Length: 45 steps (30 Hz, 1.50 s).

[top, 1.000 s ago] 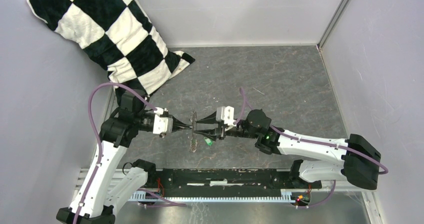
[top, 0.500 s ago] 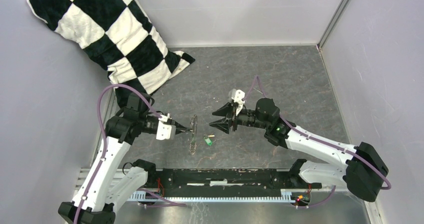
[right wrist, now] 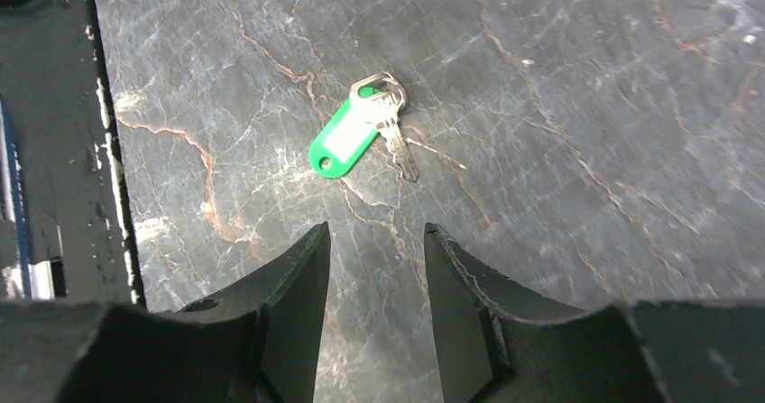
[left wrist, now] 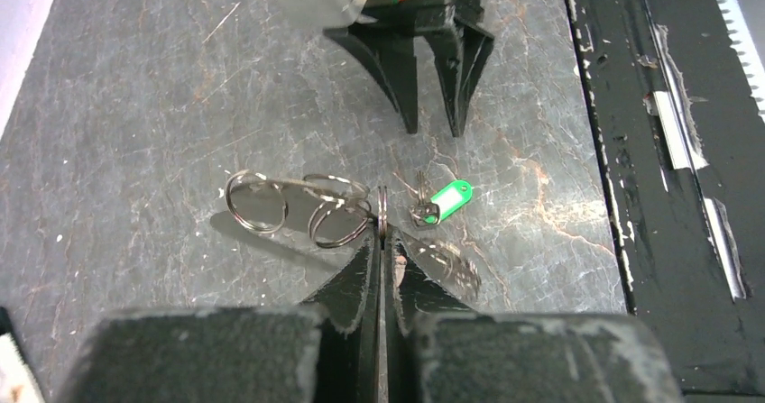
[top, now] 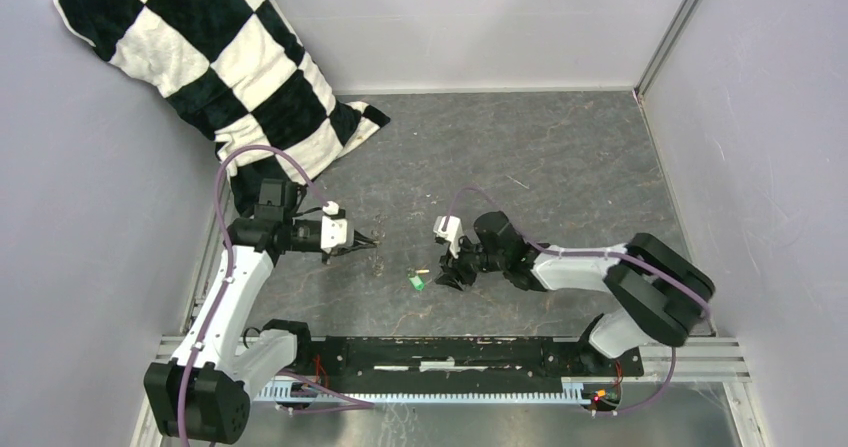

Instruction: Put the keys on the keyring

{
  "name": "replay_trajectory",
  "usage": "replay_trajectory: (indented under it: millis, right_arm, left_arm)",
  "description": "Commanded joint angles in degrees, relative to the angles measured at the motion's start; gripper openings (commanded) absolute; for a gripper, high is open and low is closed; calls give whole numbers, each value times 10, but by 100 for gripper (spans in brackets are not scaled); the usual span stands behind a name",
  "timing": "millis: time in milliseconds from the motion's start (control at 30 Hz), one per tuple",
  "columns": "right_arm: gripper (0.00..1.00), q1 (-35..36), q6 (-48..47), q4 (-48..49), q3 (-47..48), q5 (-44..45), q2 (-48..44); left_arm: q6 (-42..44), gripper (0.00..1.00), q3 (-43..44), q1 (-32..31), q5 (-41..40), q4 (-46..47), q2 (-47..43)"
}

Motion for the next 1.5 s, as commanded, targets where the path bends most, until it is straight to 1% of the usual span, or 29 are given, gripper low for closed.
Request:
replay_trajectory:
  millis: [0, 167, 400, 700, 1067, 1200, 1467]
  right_arm:
    - [49, -2, -40, 95, 42, -70, 60]
    - [51, -5, -53, 143, 71, -121, 116]
    - [52, -10, -40, 211, 89, -156, 171]
    - [43, -10, -39, 208, 102, -181, 216]
    - [44, -15, -75, 171, 102, -148, 196]
    - [44, -25, -75, 157, 114, -149, 209]
    - [45, -30, -69, 157, 117, -166, 205]
  left_arm:
    - [114, 2, 10, 4, 12, -68, 6]
    - [165, 2, 8, 13, 3, -118, 2]
    - [191, 2, 3, 14, -3, -153, -5]
    - [190, 2, 13, 14, -5, -171, -12]
    - [191, 2, 27, 14, 9, -194, -16]
    - [187, 2, 28, 14, 13, -196, -20]
    - [190, 2, 28, 14, 16, -202, -21]
